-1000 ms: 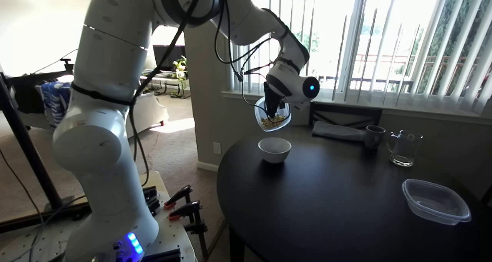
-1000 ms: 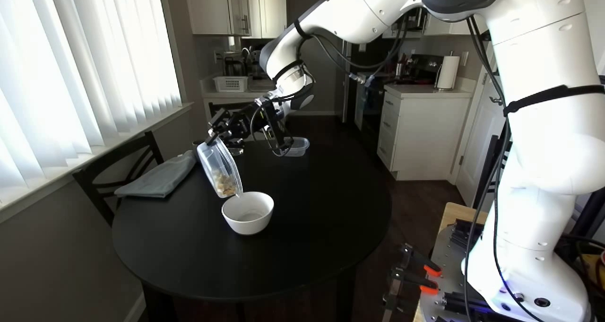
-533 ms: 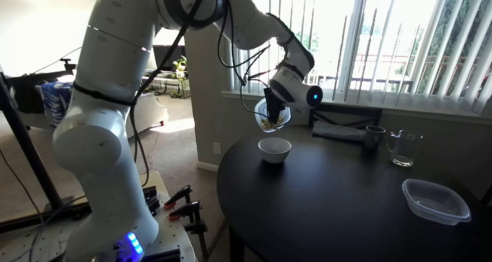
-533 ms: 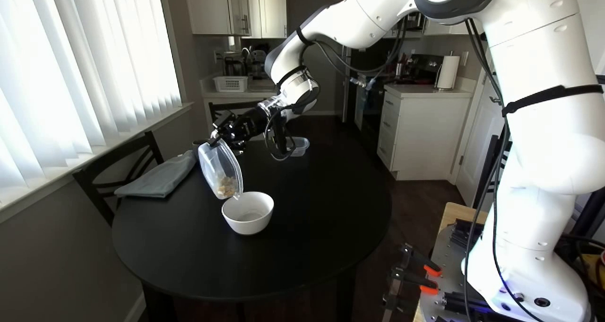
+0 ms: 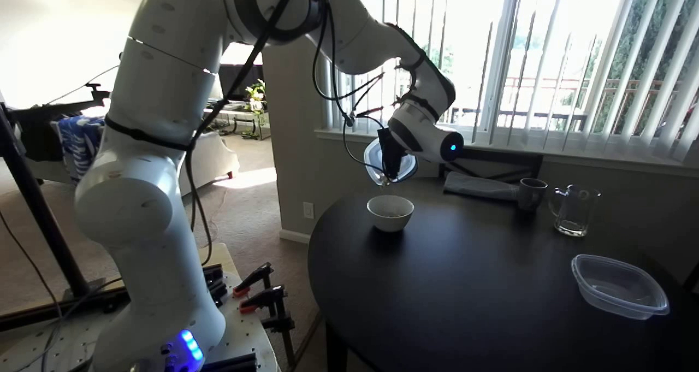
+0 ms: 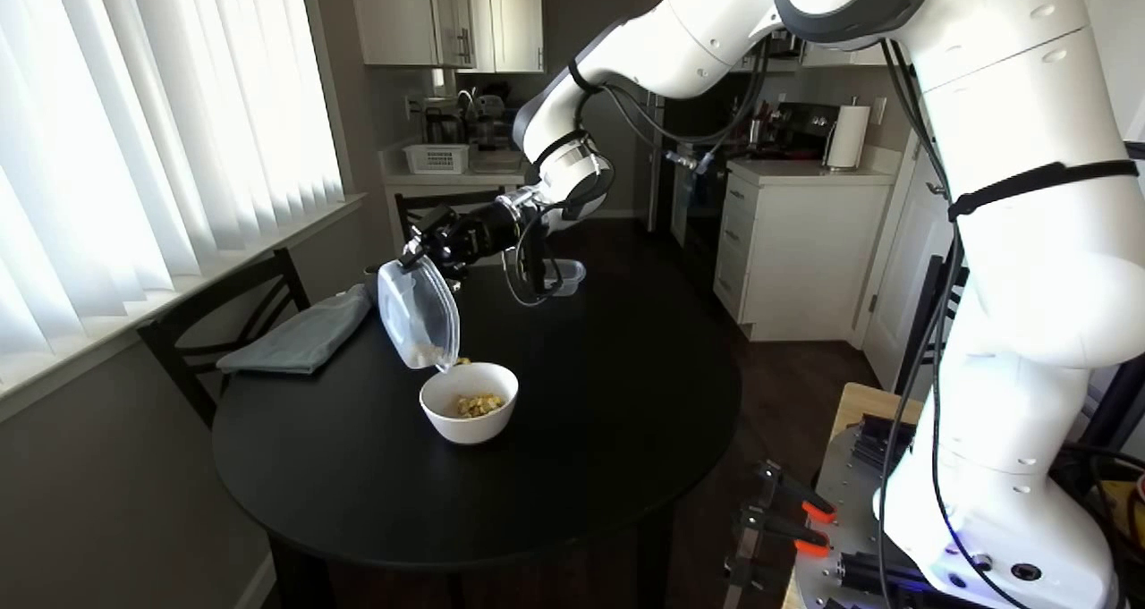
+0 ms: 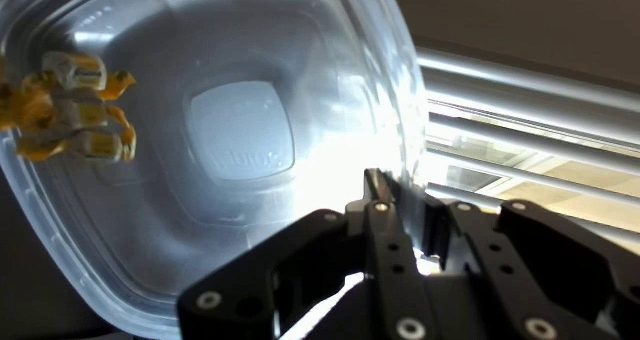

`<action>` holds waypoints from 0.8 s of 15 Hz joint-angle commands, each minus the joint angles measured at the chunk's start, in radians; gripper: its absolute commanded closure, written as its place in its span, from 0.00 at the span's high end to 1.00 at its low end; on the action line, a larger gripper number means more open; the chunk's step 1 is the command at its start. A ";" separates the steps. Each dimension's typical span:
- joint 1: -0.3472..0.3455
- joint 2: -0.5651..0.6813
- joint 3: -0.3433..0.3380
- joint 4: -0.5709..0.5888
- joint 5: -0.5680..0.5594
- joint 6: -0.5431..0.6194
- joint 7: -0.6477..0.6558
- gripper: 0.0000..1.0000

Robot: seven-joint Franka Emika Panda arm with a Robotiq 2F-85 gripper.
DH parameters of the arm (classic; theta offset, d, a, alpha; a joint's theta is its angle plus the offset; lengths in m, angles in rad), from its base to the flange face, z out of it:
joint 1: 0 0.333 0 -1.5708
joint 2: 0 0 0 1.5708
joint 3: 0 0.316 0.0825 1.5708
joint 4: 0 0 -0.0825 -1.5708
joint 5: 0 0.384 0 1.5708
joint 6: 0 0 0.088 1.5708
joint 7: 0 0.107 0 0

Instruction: Pour the contents in the container into the bowl

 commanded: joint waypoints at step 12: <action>0.000 0.002 -0.029 -0.013 0.080 -0.107 -0.032 0.01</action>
